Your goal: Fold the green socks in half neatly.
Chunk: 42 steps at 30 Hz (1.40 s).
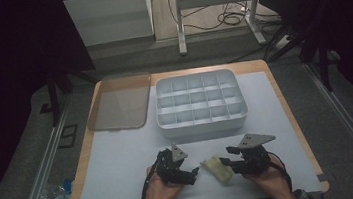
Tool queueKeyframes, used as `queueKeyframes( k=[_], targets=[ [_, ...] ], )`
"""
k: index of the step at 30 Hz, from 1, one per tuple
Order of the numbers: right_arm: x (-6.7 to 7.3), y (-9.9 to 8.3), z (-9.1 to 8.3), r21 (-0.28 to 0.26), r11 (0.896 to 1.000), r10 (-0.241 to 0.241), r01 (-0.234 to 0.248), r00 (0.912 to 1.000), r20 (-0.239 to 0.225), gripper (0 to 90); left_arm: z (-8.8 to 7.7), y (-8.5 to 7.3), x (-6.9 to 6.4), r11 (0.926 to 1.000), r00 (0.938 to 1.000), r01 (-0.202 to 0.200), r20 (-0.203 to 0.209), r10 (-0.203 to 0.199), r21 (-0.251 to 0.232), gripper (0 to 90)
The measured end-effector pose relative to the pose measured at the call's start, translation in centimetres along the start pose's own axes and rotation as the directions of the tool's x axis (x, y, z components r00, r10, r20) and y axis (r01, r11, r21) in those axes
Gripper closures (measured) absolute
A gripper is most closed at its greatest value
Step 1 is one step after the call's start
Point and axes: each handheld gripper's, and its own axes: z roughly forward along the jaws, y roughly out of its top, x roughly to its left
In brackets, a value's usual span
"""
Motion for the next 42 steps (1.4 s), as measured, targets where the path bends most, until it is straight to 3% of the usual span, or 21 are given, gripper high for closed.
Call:
queueKeyframes(
  k=[4,10,15,23,31,35,42],
  targets=[
    [0.4,0.5,0.0,-0.002,1.0,-0.015,0.015,0.9999,-0.008,50.7,-0.1,-0.3,0.5,0.9999,0.9999,0.014,-0.001,-0.014,-0.002,6.5],
    [0.8,0.9,0.4,0.008,1.0,-0.021,0.021,0.9996,-0.017,48.4,-0.2,0.0,0.1,0.9999,0.9999,0.002,0.015,-0.002,-0.016,6.6],
    [1.2,0.7,1.6,0.047,0.999,-0.022,0.023,0.9993,-0.029,44.8,-0.2,-0.3,0.6,0.9999,0.9999,0.015,0.007,-0.015,-0.005,6.6],
    [0.0,-0.8,2.5,0.085,0.996,0.019,-0.018,0.9998,-0.01,44.0,-0.6,-0.7,1.7,0.9993,0.9992,0.038,-0.012,-0.038,-0.005,6.6],
    [-0.3,-1.3,3.5,0.112,0.992,0.057,-0.049,0.9963,-0.065,43.5,-1.3,-1.5,3.2,0.9977,0.9962,0.067,-0.056,-0.067,-0.005,6.5],
    [-0.4,-1.3,3.8,0.124,0.989,0.089,-0.078,0.9917,-0.092,45.9,-1.6,-2.1,4.0,0.9955,0.9928,0.094,-0.073,-0.095,-0.01,6.5],
    [-0.5,-1.5,3.8,0.129,0.985,0.136,-0.118,0.9815,-0.135,60.1,-1.8,-2.6,4.8,0.9941,0.9891,0.109,-0.099,-0.109,-0.003,6.6]
  ],
)
